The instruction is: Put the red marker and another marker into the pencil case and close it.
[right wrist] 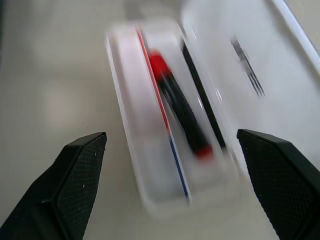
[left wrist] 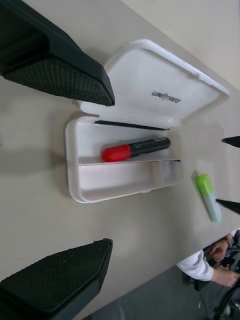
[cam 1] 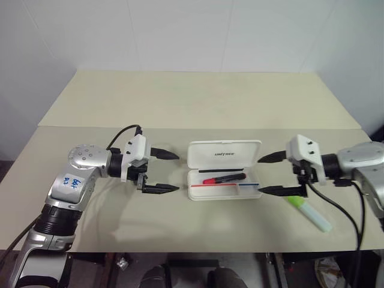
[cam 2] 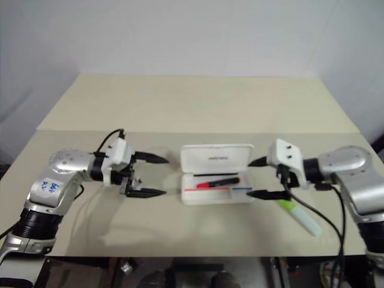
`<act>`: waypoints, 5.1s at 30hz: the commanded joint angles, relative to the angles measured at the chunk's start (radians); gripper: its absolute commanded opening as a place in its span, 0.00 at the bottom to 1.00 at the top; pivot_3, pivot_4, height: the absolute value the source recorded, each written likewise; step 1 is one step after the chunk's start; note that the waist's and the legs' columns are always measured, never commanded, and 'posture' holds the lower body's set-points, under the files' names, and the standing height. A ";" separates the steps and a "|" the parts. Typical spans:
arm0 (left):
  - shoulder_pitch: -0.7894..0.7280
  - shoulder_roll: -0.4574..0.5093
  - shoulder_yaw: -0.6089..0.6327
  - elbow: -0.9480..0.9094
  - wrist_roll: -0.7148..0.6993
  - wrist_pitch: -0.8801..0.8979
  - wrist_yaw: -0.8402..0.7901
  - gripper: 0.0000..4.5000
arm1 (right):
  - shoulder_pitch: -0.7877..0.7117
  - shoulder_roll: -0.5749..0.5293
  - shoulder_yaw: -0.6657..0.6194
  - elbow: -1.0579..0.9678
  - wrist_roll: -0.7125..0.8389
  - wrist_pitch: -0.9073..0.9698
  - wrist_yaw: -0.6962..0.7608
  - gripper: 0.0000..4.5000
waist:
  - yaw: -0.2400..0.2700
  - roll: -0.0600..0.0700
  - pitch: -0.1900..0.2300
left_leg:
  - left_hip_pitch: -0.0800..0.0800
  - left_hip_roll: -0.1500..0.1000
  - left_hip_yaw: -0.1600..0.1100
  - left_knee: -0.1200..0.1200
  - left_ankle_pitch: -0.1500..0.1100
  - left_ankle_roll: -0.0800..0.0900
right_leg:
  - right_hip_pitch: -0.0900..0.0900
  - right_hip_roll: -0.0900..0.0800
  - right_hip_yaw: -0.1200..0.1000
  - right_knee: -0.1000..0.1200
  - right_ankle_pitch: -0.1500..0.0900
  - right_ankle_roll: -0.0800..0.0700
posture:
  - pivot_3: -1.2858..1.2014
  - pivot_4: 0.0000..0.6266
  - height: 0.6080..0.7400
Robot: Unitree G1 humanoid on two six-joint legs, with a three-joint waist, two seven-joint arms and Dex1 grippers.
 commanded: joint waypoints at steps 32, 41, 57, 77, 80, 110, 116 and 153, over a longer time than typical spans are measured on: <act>-0.056 -0.069 -0.040 0.052 0.026 -0.048 -0.045 1.00 | 0.542 -0.018 -0.293 -0.080 -0.039 0.422 -0.368 0.98 | 0.006 0.000 0.000 | 0.000 0.000 -0.003 -0.001 0.004 -0.006 | 0.001 0.003 0.001 -0.001 0.000 0.000 | 0.52 0.24 1.00; -0.059 -0.043 -0.027 0.050 0.028 -0.047 -0.043 1.00 | 0.509 -0.025 -0.235 -0.009 -0.012 0.390 -0.311 0.47 | 0.005 -0.001 0.000 | 0.000 0.000 -0.003 -0.001 0.004 -0.006 | 0.001 0.004 0.000 -0.001 0.000 0.001 | 0.52 0.24 1.00; -0.029 -0.001 -0.004 0.031 0.022 -0.053 -0.035 1.00 | 0.288 -0.143 -0.125 0.110 -0.118 0.039 -0.188 0.24 | -0.021 0.000 0.000 | 0.001 -0.001 0.001 -0.001 0.004 -0.004 | 0.000 0.003 -0.001 0.000 0.002 0.003 | 0.52 0.24 1.00; 0.060 0.076 0.042 0.011 0.029 -0.090 -0.043 1.00 | -0.227 0.169 0.333 -0.070 -0.138 0.148 -0.081 0.24 | -0.017 -0.001 0.000 | -0.001 0.001 -0.002 -0.002 0.003 -0.006 | -0.002 0.002 0.000 0.001 -0.001 -0.001 | 0.52 0.24 1.00; 0.074 0.076 0.045 -0.010 0.025 -0.081 -0.032 1.00 | -0.249 0.211 0.365 -0.062 -0.151 0.151 -0.080 0.24 | -0.015 -0.001 0.000 | -0.001 0.001 -0.002 -0.002 0.003 -0.006 | -0.002 0.001 -0.001 0.000 -0.001 -0.001 | 0.52 0.24 1.00; 0.122 0.096 0.077 -0.101 0.009 -0.017 0.025 1.00 | -0.366 0.345 0.519 0.120 -0.300 0.015 0.030 0.41 | -0.018 -0.001 0.000 | -0.001 0.001 0.000 -0.002 0.003 -0.006 | -0.003 0.002 -0.003 0.002 -0.001 -0.001 | 0.52 0.24 1.00; 0.121 0.096 0.080 -0.104 0.009 -0.013 0.031 1.00 | -0.398 0.381 0.500 0.133 -0.299 0.020 0.027 0.86 | -0.020 -0.001 0.000 | -0.001 0.001 0.000 -0.002 0.003 -0.006 | -0.003 0.002 -0.003 0.002 -0.001 -0.001 | 0.52 0.24 1.00; -0.083 0.331 0.008 -0.199 0.094 0.911 0.389 1.00 | 0.016 0.180 0.004 -0.030 0.008 -0.038 -0.104 0.99 | -0.017 -0.003 0.001 | -0.001 0.000 -0.002 -0.003 0.003 -0.007 | -0.002 0.002 -0.001 0.001 -0.001 -0.002 | 0.52 0.24 1.00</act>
